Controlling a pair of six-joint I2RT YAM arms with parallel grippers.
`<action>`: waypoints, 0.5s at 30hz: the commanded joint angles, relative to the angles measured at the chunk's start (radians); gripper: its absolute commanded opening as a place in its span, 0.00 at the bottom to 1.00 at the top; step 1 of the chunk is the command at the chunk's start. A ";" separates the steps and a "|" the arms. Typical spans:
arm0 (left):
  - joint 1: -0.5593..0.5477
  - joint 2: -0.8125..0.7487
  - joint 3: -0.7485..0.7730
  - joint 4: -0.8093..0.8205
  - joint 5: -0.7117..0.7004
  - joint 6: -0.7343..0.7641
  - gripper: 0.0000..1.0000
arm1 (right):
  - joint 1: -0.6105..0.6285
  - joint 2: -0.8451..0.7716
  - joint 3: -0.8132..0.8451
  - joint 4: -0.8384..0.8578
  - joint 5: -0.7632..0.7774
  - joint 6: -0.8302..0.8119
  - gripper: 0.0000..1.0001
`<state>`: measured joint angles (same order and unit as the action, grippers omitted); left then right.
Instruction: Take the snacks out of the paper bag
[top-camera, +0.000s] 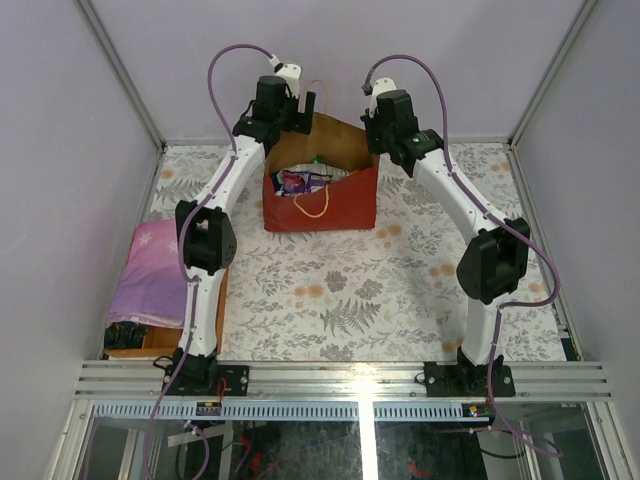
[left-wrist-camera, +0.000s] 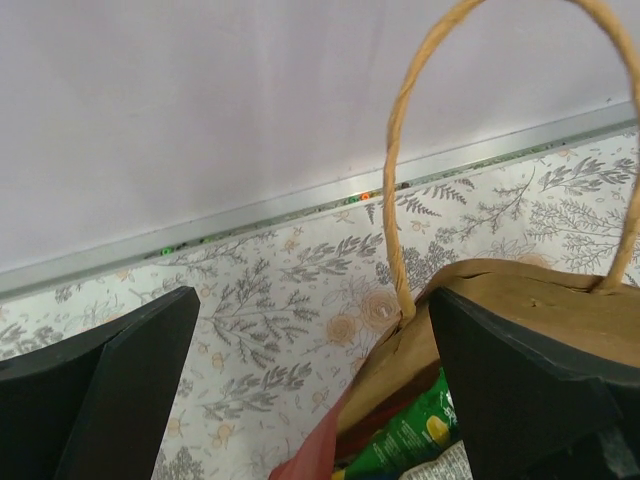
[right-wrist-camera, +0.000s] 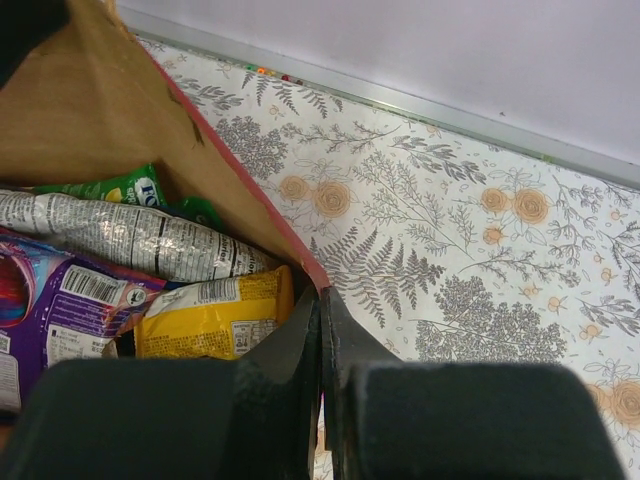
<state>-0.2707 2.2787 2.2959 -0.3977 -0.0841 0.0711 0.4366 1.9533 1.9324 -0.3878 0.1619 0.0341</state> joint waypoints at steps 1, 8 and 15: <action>-0.003 0.029 0.079 0.178 0.046 0.060 1.00 | -0.008 -0.050 0.025 0.113 -0.012 -0.013 0.00; -0.002 -0.054 -0.087 0.399 0.223 0.012 1.00 | -0.008 -0.040 0.016 0.113 -0.028 -0.004 0.00; 0.001 -0.018 0.018 0.380 0.269 -0.042 1.00 | -0.008 -0.041 0.014 0.108 -0.030 -0.004 0.00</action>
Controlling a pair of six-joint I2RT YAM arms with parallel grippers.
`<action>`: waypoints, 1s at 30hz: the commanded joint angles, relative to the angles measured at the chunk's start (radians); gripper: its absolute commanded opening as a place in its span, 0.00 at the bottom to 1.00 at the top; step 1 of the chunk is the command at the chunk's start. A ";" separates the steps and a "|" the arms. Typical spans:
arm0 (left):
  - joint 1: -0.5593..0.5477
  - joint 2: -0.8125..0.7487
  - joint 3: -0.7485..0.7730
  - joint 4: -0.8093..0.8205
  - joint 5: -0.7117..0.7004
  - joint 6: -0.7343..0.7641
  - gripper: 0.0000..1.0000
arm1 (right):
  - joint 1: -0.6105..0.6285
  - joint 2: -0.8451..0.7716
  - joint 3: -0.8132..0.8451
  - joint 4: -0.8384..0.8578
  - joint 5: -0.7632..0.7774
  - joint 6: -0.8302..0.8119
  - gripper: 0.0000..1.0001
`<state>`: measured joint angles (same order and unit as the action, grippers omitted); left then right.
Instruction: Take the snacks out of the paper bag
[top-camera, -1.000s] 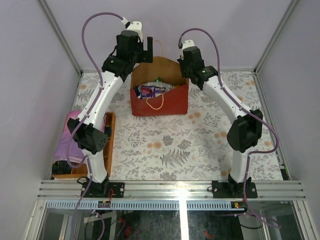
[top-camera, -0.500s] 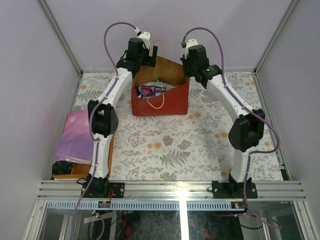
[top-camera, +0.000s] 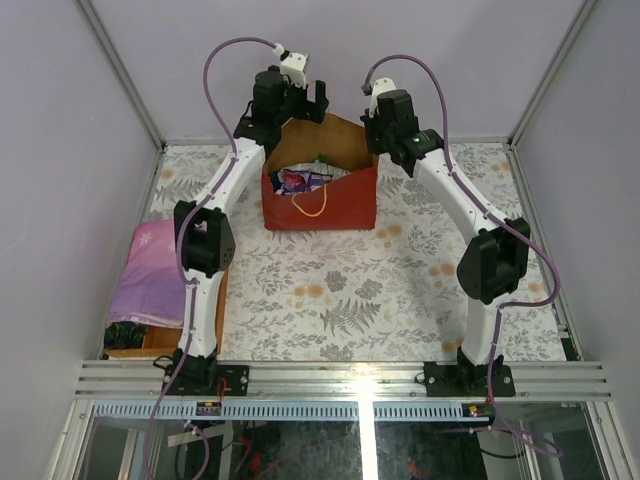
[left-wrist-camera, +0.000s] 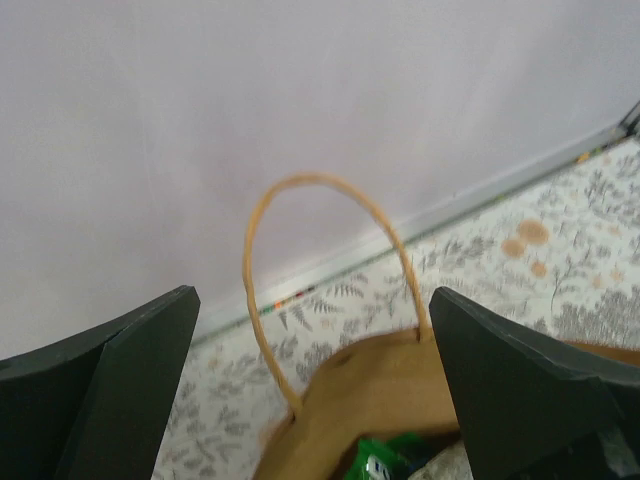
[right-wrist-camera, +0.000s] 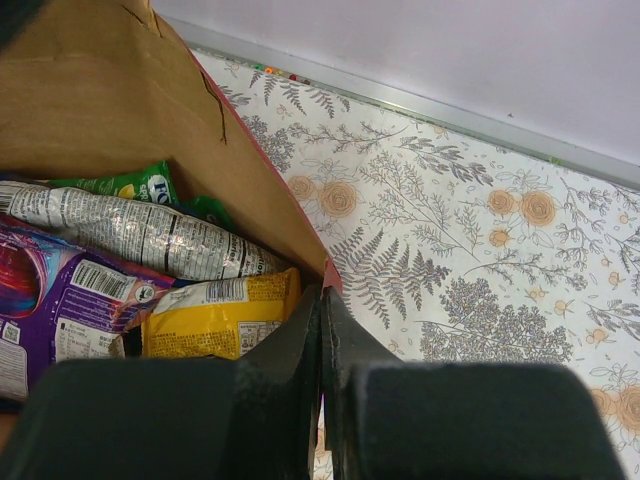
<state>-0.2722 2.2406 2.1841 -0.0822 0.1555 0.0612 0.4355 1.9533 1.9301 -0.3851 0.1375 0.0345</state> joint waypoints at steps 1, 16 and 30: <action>0.002 0.045 0.171 0.037 0.009 -0.033 1.00 | -0.007 -0.044 0.016 0.104 -0.006 -0.003 0.00; 0.002 0.045 0.123 0.076 -0.194 -0.030 1.00 | -0.008 -0.067 -0.019 0.110 -0.019 -0.002 0.00; 0.016 0.177 0.247 -0.084 -0.143 -0.015 0.90 | -0.006 -0.069 -0.031 0.112 -0.039 0.007 0.00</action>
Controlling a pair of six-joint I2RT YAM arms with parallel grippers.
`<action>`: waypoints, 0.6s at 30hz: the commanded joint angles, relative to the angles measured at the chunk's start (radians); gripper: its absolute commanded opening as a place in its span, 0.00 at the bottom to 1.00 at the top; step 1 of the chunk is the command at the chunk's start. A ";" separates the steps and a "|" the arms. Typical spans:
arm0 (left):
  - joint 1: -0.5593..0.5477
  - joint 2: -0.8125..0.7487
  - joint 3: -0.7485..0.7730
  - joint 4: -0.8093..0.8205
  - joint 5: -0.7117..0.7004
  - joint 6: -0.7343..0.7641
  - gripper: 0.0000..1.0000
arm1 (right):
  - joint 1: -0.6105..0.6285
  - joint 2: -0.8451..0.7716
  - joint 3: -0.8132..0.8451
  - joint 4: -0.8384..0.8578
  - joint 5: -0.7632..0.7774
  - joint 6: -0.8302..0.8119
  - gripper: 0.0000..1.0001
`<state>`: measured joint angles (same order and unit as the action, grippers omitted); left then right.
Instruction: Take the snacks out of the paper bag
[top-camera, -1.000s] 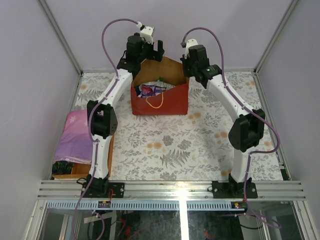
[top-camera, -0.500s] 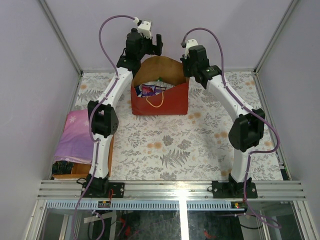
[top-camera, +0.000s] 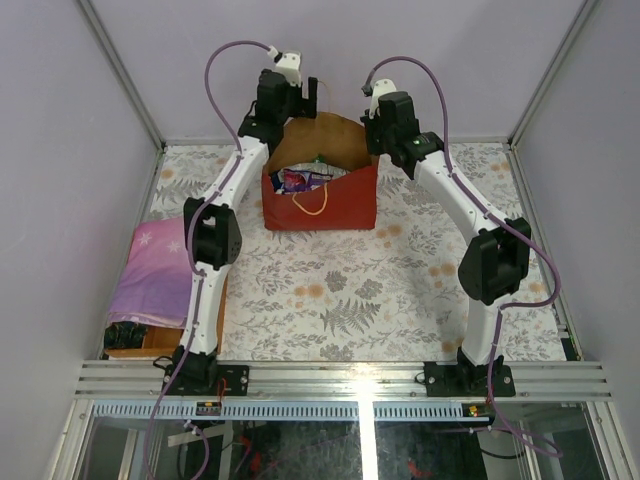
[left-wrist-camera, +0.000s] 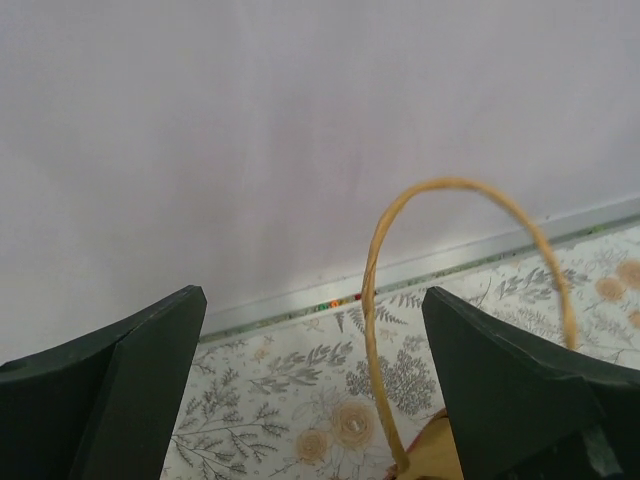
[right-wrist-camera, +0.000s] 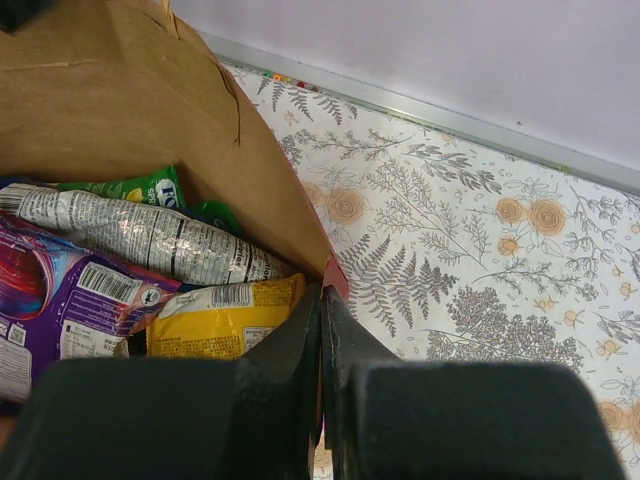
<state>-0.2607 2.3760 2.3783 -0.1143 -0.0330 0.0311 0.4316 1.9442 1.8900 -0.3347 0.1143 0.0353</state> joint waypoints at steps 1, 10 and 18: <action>0.005 0.050 0.067 -0.065 0.052 0.018 0.88 | -0.004 -0.060 0.009 0.062 -0.017 0.009 0.00; 0.005 -0.047 -0.023 0.000 0.071 0.000 0.06 | -0.003 -0.057 0.003 0.062 -0.021 0.015 0.00; 0.005 -0.222 -0.117 0.106 0.046 -0.031 0.00 | -0.002 -0.041 0.037 0.063 -0.067 0.038 0.00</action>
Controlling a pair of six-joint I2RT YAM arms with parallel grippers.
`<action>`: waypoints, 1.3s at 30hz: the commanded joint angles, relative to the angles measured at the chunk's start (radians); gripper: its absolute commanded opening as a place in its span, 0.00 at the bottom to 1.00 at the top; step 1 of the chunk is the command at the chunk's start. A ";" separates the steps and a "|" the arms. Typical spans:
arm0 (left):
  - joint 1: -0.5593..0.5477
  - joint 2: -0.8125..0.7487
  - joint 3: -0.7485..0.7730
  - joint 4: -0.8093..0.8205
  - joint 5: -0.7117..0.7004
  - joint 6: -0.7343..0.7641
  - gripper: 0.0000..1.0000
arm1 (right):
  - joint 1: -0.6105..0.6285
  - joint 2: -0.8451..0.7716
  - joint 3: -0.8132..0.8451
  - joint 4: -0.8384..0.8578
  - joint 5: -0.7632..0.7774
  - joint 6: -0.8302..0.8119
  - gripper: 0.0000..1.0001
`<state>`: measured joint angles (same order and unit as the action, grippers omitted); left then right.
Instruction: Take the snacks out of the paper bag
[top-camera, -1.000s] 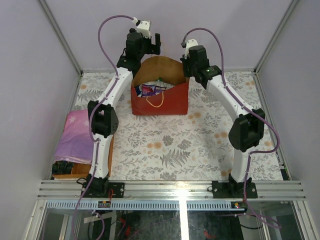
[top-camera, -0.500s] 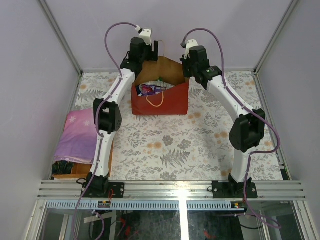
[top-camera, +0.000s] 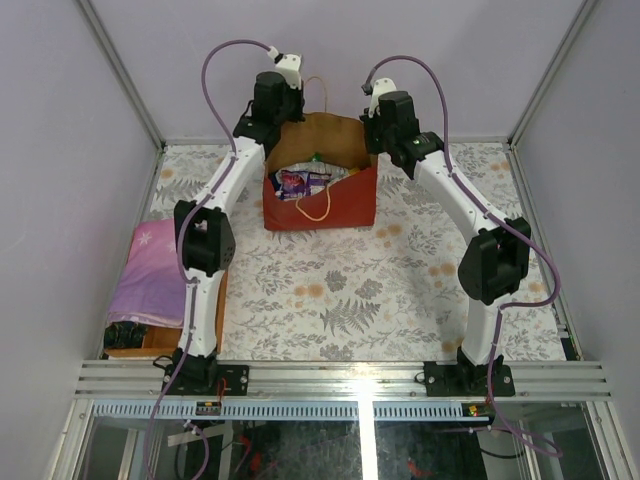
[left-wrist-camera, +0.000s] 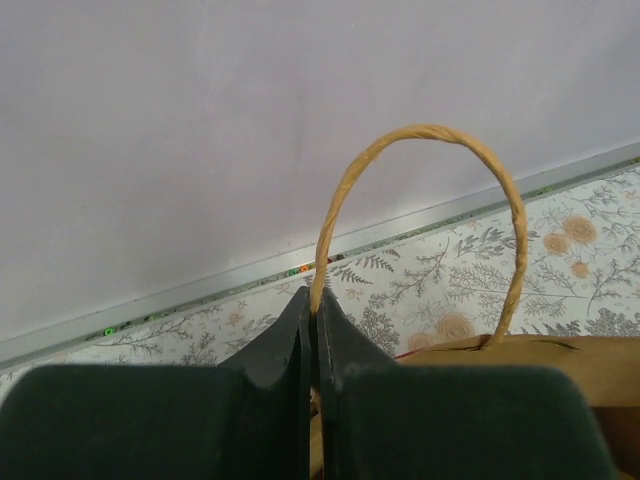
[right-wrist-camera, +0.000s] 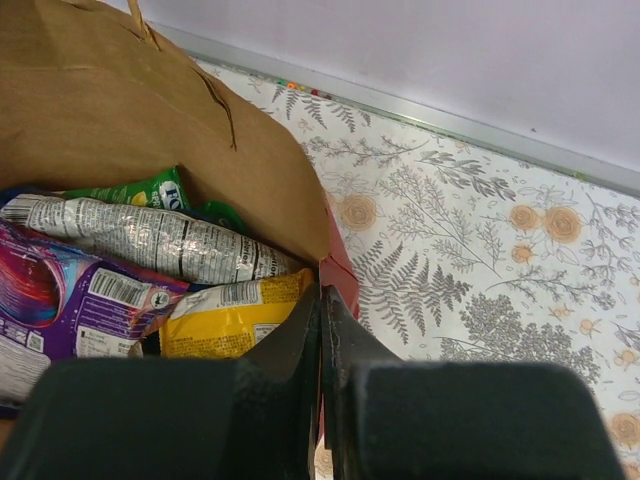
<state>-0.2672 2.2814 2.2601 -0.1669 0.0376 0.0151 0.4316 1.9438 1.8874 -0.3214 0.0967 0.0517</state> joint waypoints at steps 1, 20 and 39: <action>0.012 -0.141 0.000 0.160 -0.027 -0.013 0.00 | -0.001 -0.030 0.049 0.049 -0.064 0.025 0.00; 0.011 -0.471 -0.337 0.285 -0.281 0.105 0.00 | 0.046 0.137 0.423 -0.002 -0.235 0.037 1.00; -0.411 -0.681 -0.915 0.439 -0.411 0.110 0.00 | 0.058 -0.713 -1.157 0.800 -0.176 0.541 0.97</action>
<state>-0.6254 1.5940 1.3506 0.1562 -0.3134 0.1459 0.4751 1.2621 0.9054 0.2157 -0.0269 0.4221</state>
